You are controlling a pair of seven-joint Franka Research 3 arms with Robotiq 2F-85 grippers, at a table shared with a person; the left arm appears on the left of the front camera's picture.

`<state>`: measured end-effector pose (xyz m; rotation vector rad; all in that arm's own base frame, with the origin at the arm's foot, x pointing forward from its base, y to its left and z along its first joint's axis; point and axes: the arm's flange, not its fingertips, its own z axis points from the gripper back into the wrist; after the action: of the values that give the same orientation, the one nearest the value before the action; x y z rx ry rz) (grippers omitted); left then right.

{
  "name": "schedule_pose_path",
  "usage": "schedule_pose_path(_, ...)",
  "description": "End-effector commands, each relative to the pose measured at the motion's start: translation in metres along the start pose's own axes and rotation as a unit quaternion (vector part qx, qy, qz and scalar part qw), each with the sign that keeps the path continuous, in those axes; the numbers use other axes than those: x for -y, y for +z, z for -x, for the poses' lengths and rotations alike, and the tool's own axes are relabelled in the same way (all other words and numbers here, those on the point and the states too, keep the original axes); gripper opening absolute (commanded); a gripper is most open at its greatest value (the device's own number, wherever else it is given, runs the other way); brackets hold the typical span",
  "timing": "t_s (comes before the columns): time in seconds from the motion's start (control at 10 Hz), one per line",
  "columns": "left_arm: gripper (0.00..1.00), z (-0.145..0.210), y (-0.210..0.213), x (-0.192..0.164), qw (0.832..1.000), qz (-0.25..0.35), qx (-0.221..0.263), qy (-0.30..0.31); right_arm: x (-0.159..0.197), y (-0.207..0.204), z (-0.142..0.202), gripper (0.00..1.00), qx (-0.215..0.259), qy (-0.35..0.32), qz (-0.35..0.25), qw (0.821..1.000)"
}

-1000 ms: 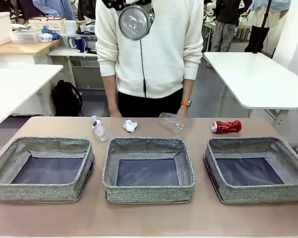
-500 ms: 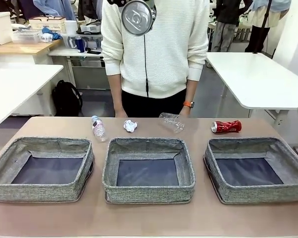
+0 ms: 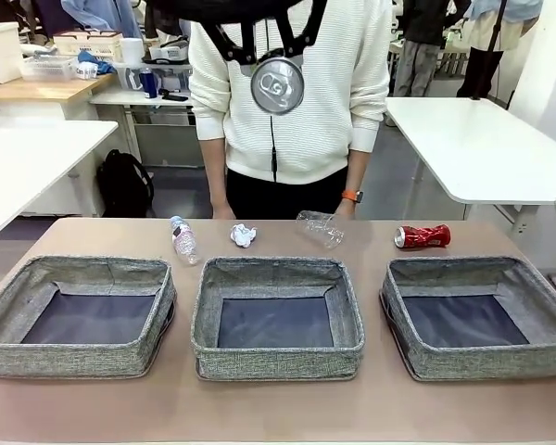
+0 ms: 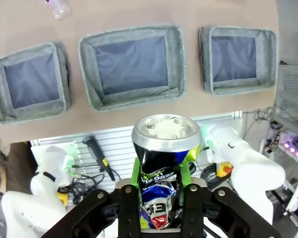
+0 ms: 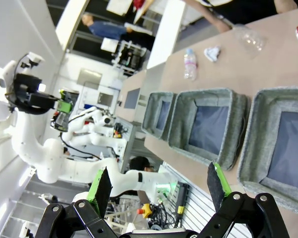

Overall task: Sort the waste into the appropriate baskets.
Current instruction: Pick up the waste item pointed out by the person, then place the picked waste into the Fabric basket indicated by the person.

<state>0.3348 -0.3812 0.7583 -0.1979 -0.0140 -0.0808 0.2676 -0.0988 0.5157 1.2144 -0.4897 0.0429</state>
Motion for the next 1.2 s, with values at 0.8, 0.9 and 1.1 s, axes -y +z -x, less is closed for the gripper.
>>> schedule_pose_path(0.8,0.33,0.0026,0.0176,-0.0061,1.000,0.002,0.009,-0.015,-0.0038,0.0000,-0.0034,1.00,0.004,-0.001,-0.009,1.000)
schedule_pose_path(0.9,0.33,0.0026,0.0176,-0.0061,1.000,0.002,0.009,-0.015,-0.0038,0.0000,-0.0034,1.00,0.004,-0.001,-0.009,1.000)
schedule_pose_path(1.1,0.33,0.0026,0.0176,-0.0061,1.000,0.002,0.009,-0.015,-0.0038,0.0000,-0.0034,1.00,0.004,-0.001,-0.009,1.000)
